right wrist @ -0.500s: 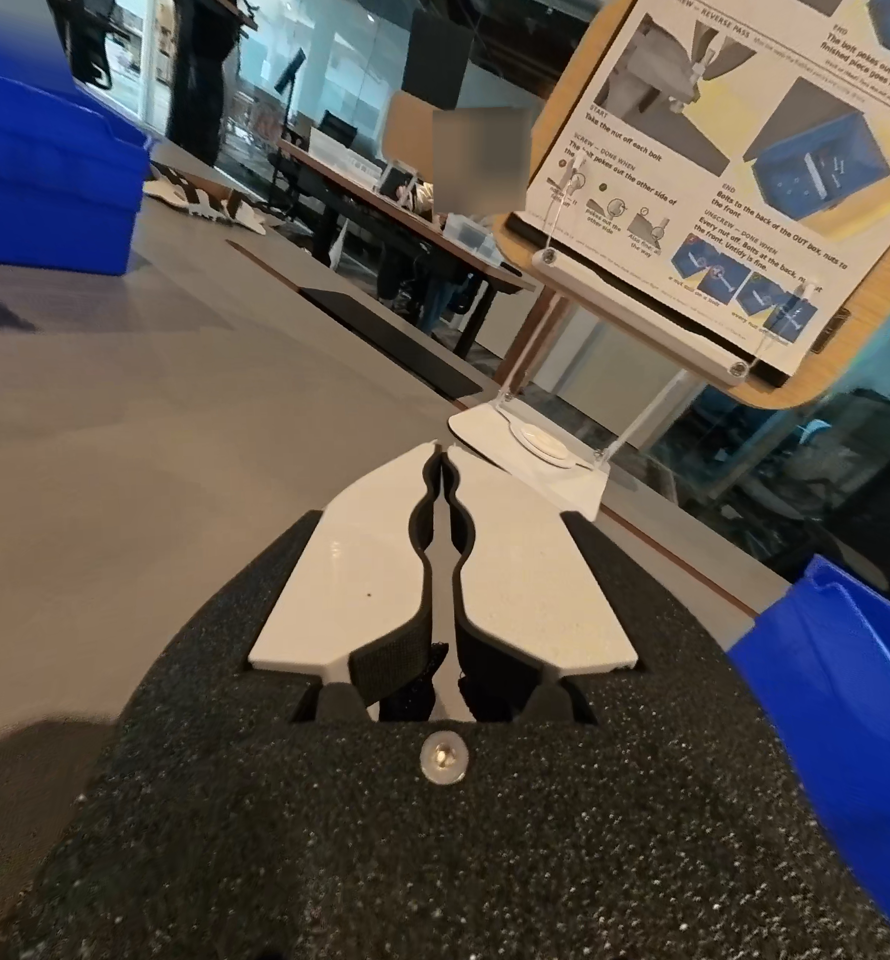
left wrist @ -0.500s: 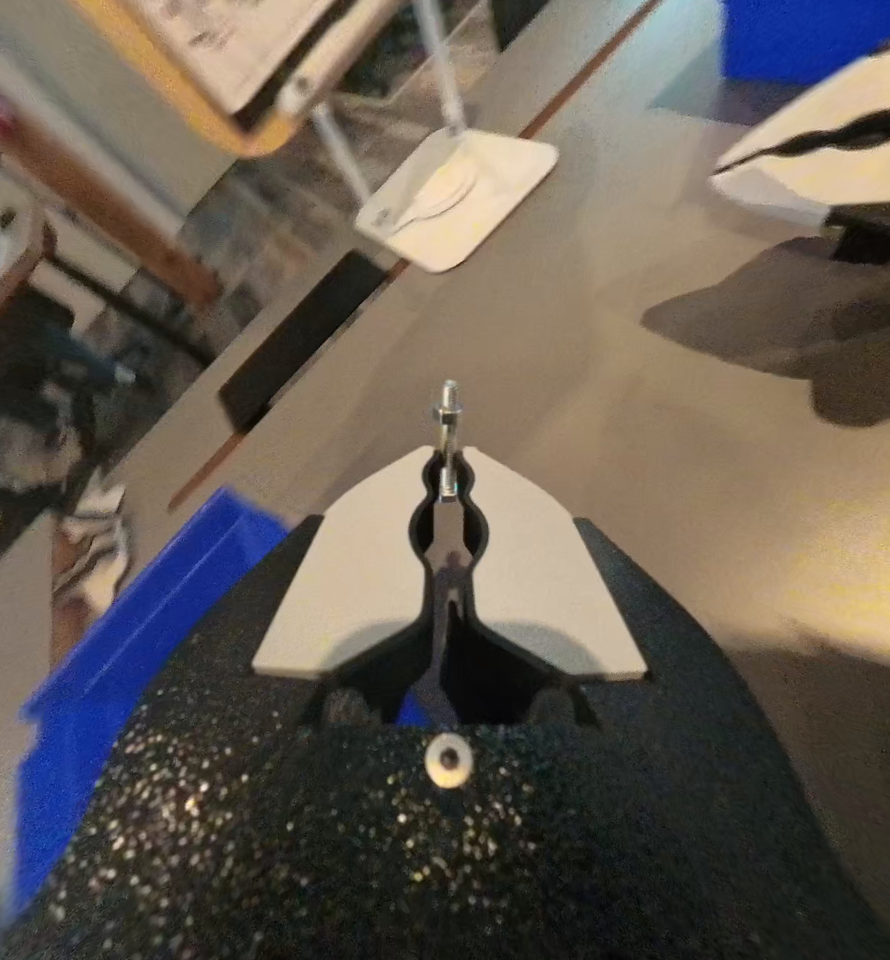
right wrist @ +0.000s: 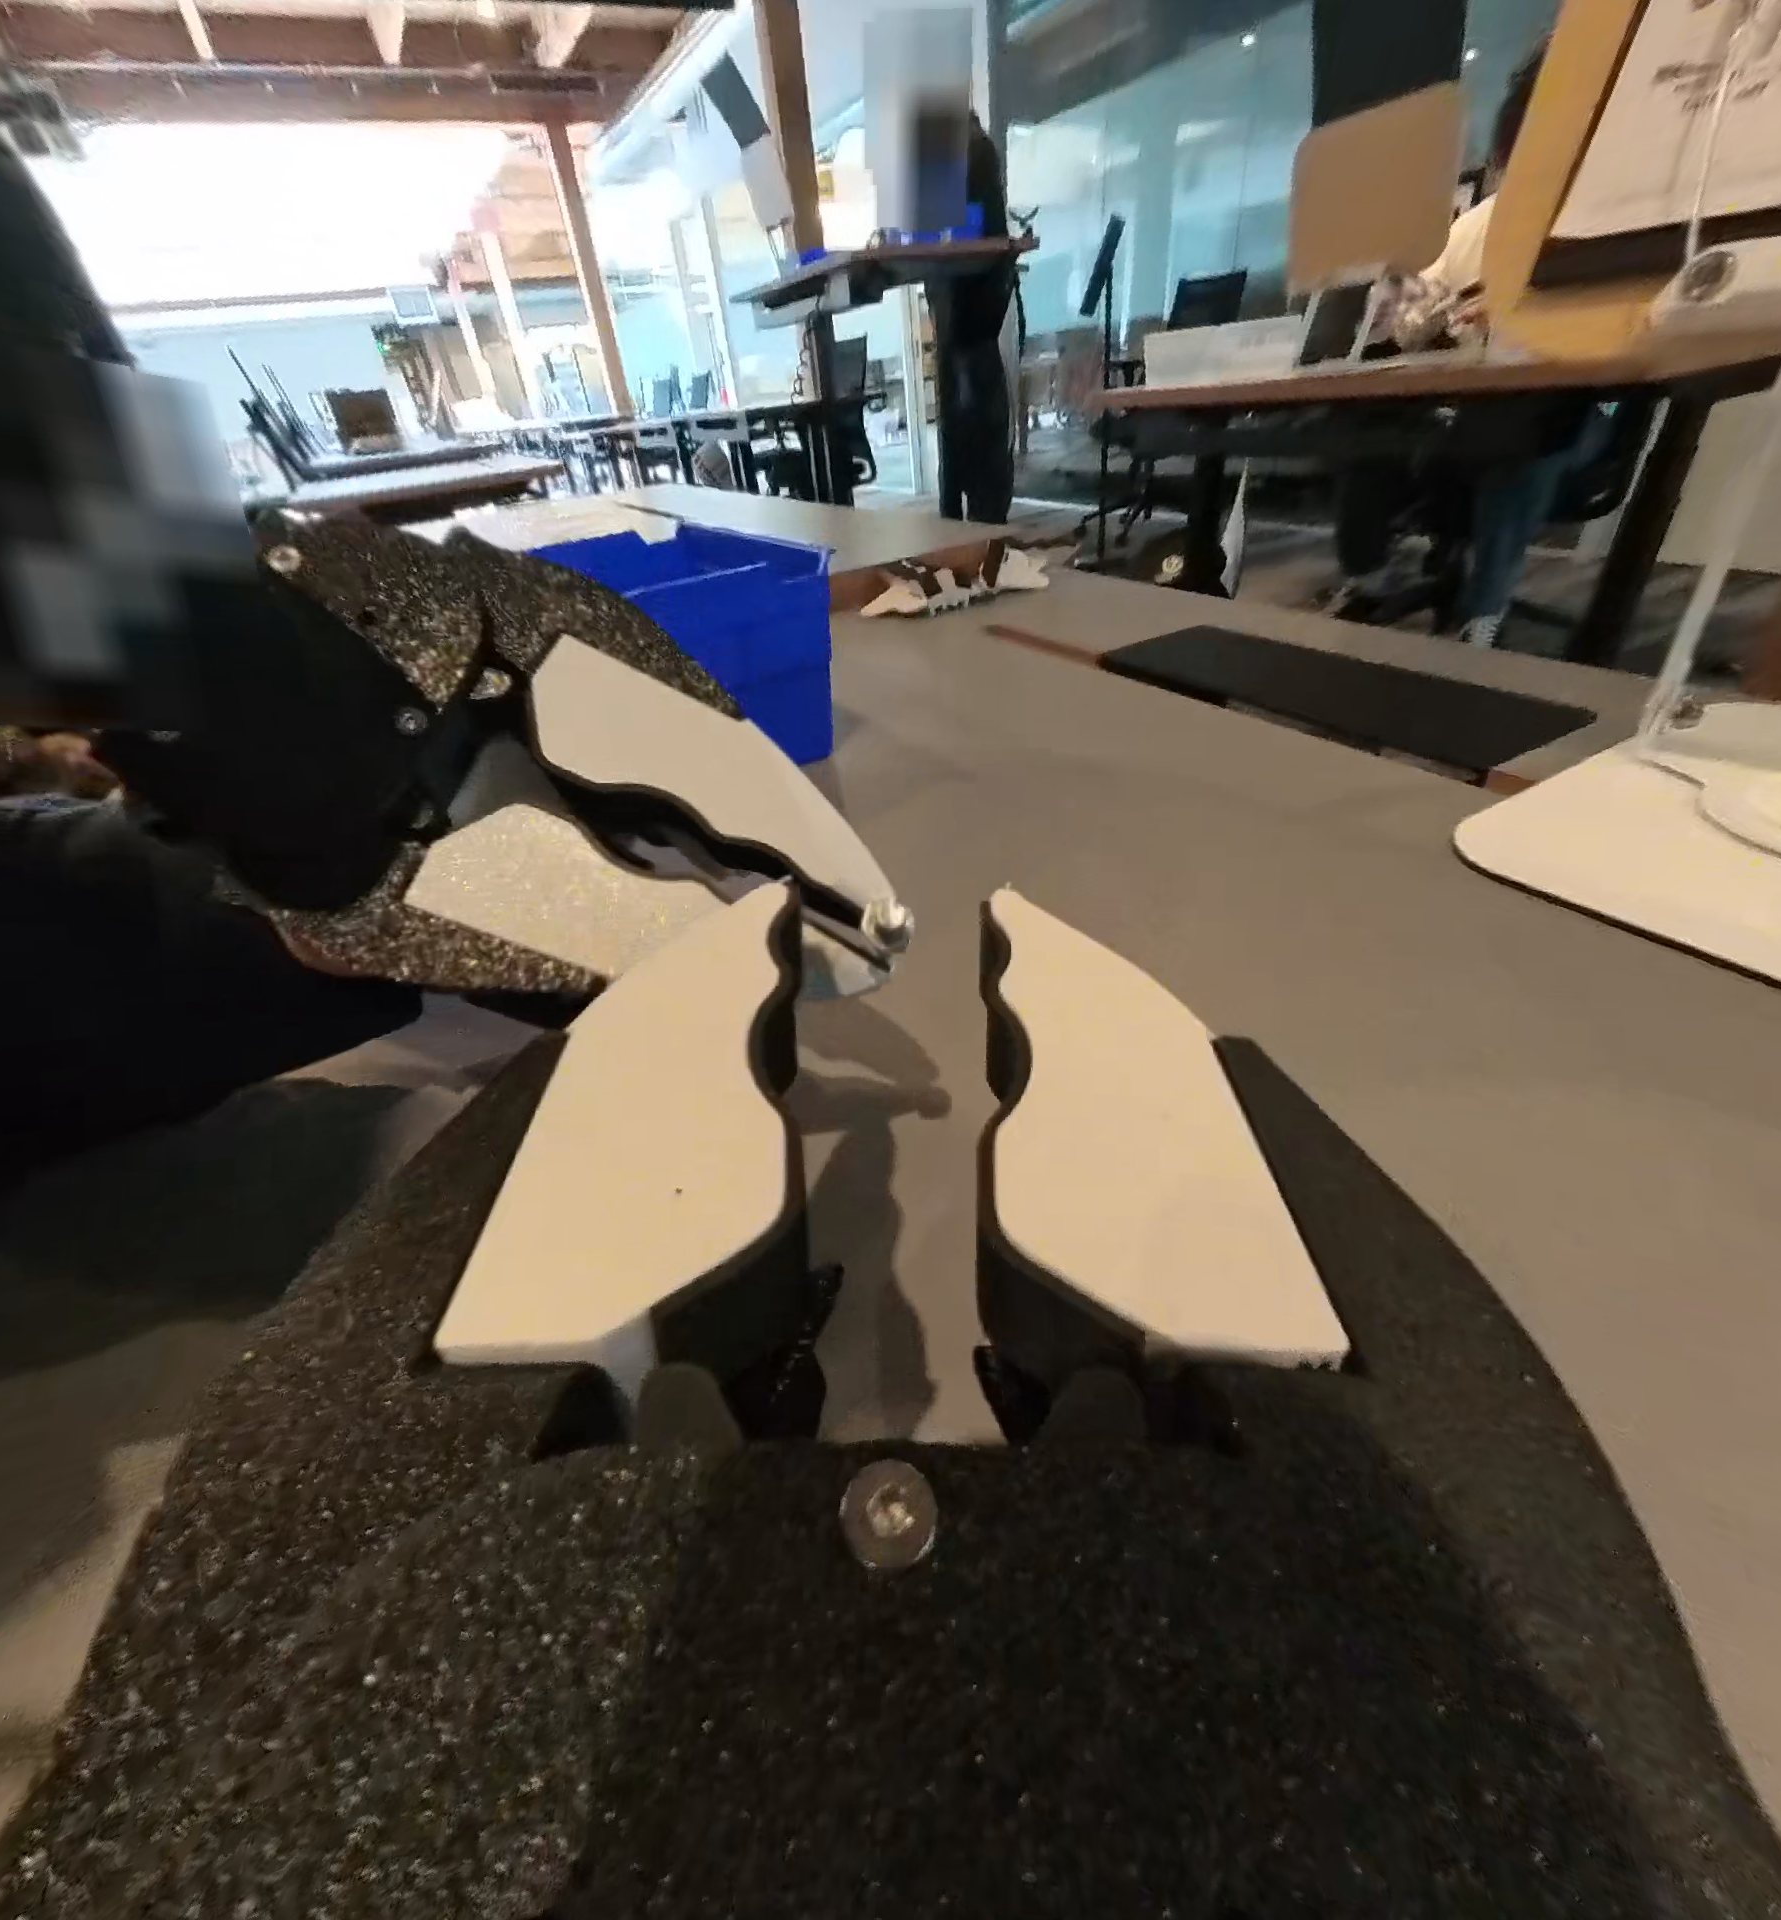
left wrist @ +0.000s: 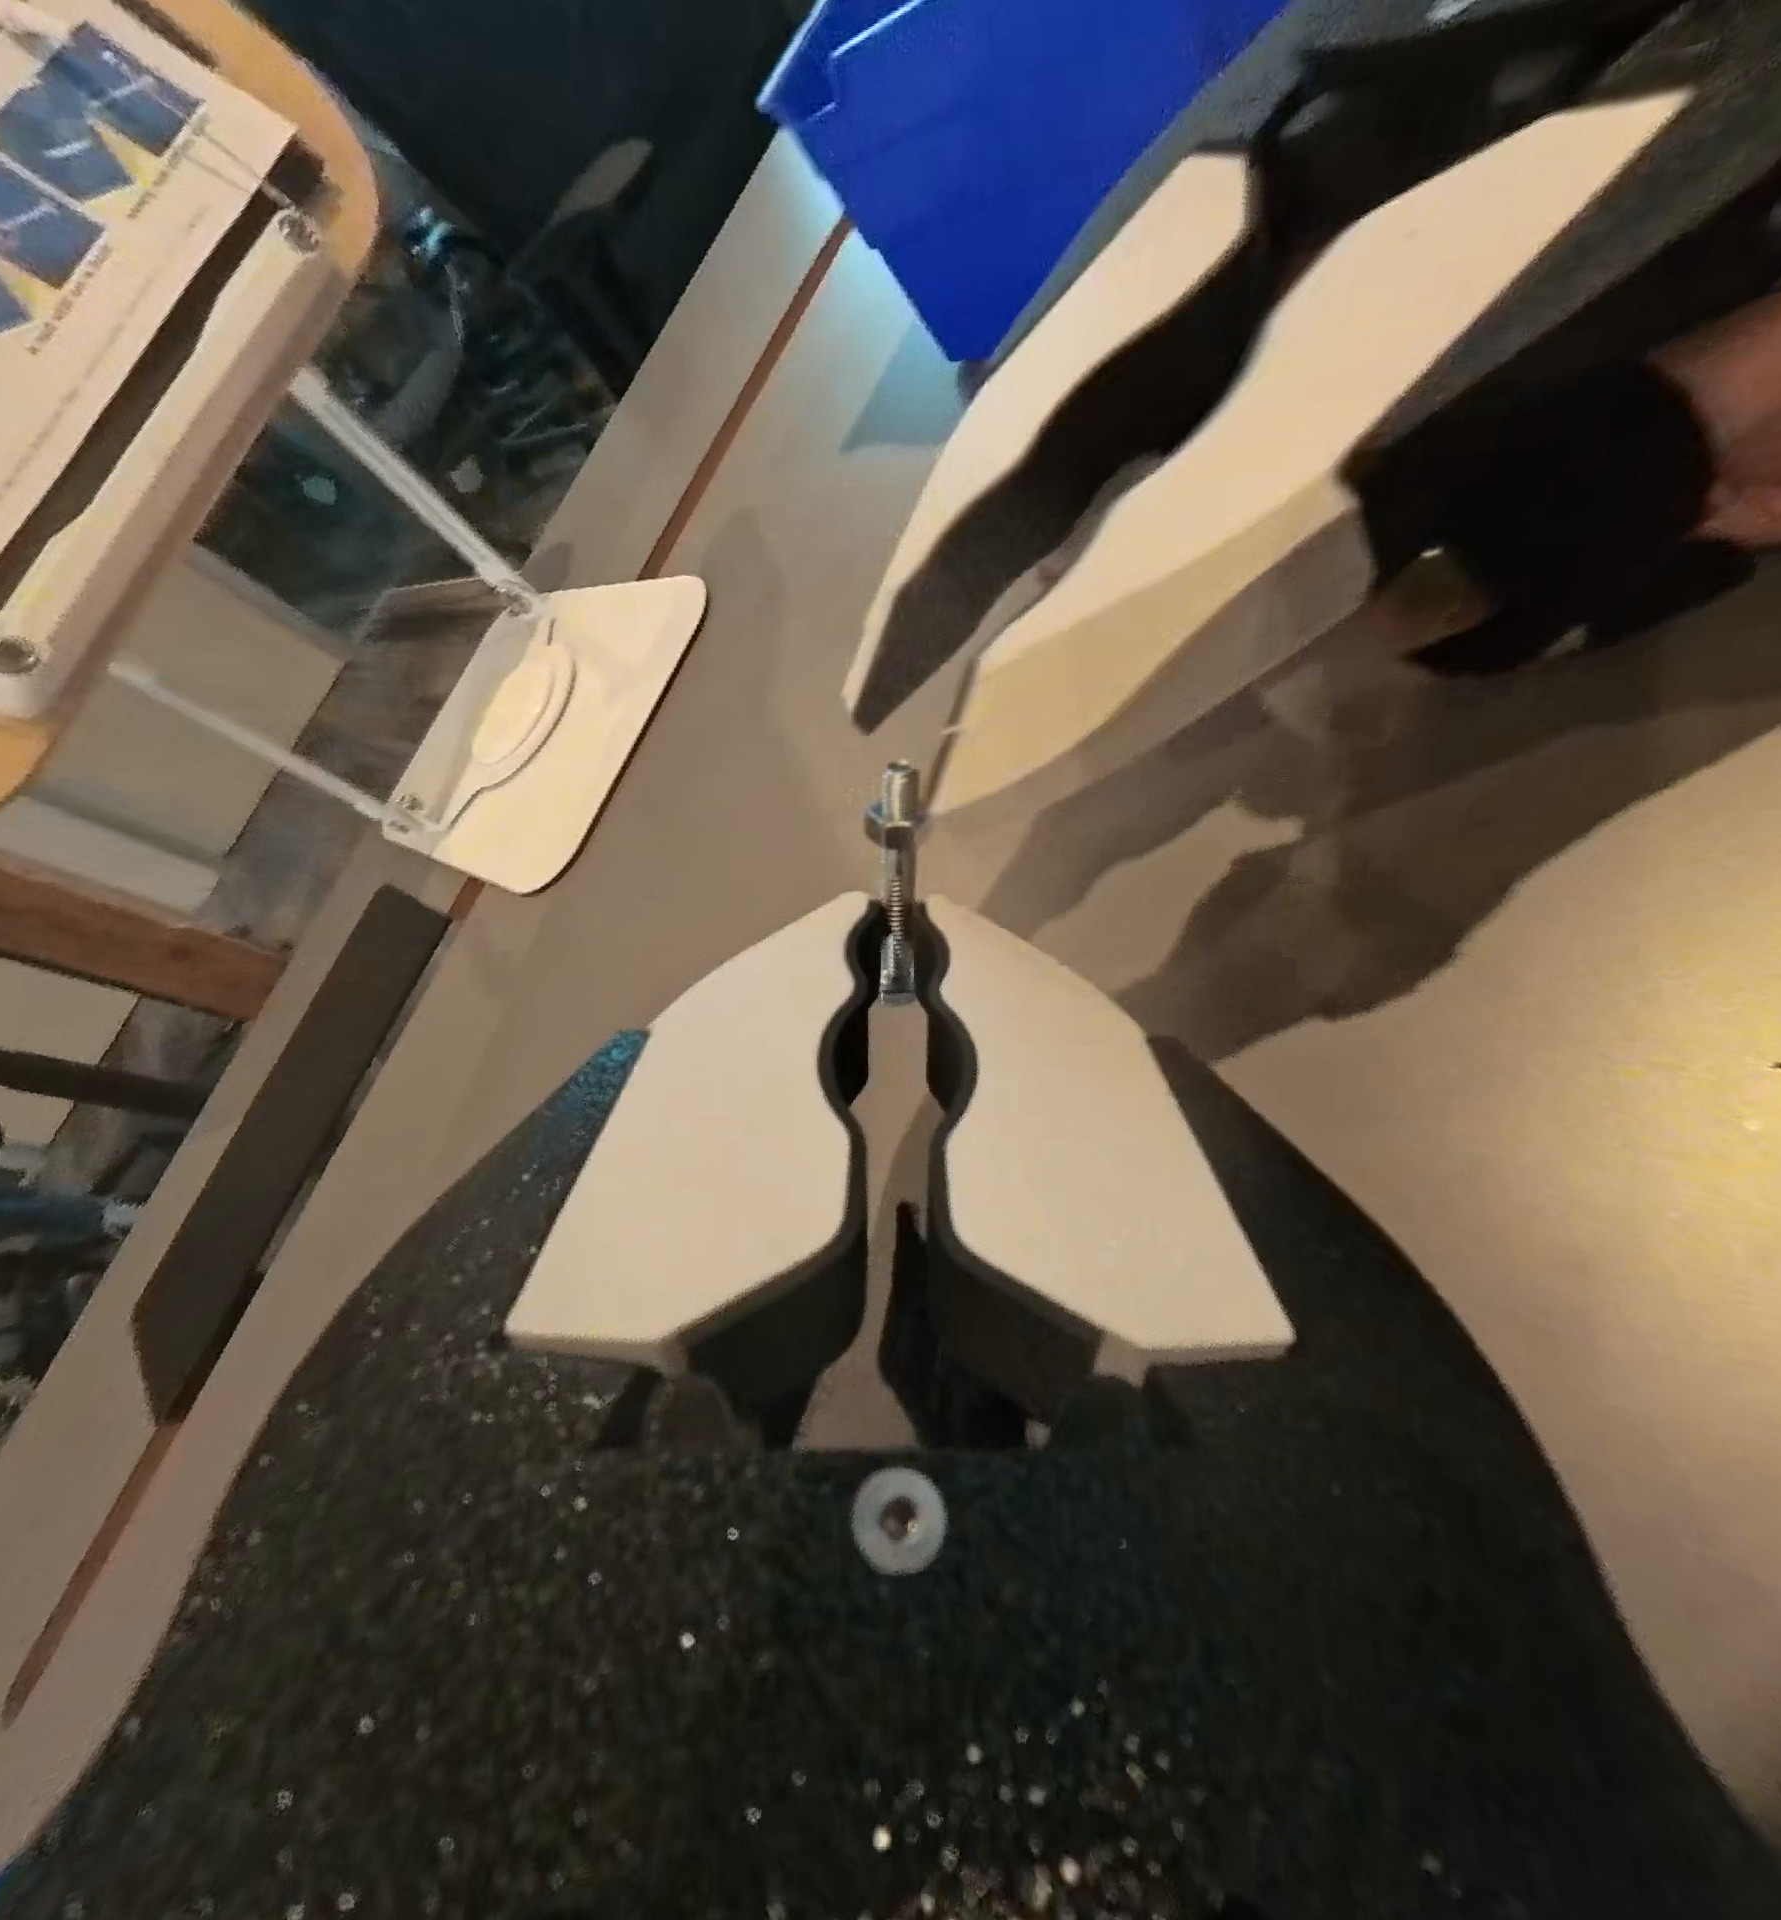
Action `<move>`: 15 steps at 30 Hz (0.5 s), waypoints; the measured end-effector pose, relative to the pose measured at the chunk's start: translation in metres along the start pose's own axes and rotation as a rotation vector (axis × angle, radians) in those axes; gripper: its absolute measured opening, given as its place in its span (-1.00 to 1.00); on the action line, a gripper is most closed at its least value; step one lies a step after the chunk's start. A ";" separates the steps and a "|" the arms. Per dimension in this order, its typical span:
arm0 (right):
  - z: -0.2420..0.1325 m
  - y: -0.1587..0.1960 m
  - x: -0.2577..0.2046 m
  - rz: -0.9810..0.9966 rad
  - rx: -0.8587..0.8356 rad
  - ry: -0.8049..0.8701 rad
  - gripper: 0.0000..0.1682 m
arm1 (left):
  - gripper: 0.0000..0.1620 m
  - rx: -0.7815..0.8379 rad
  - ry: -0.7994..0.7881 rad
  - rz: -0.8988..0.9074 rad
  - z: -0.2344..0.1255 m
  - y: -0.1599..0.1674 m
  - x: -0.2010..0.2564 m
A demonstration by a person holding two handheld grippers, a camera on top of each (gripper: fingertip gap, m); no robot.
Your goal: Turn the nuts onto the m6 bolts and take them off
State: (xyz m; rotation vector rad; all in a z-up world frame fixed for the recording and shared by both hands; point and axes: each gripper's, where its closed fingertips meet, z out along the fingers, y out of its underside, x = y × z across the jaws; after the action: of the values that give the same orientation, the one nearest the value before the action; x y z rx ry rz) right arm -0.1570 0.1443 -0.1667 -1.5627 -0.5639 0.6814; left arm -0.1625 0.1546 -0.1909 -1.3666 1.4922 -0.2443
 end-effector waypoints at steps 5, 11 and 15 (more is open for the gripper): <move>0.002 0.009 -0.006 0.038 -0.073 -0.077 -0.73 | -0.94 -0.001 0.028 0.033 0.004 -0.002 0.012; 0.004 0.016 -0.004 0.026 -0.124 -0.052 -0.82 | -0.94 0.003 0.019 0.053 0.004 -0.002 0.012; 0.003 0.015 0.000 0.050 -0.120 -0.040 -0.88 | -0.94 0.037 0.009 0.031 0.004 -0.004 0.011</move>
State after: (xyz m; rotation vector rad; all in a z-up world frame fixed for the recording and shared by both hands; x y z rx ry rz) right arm -0.1599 0.1450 -0.1820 -1.6823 -0.6069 0.7294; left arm -0.1549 0.1457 -0.1955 -1.3143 1.5076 -0.2572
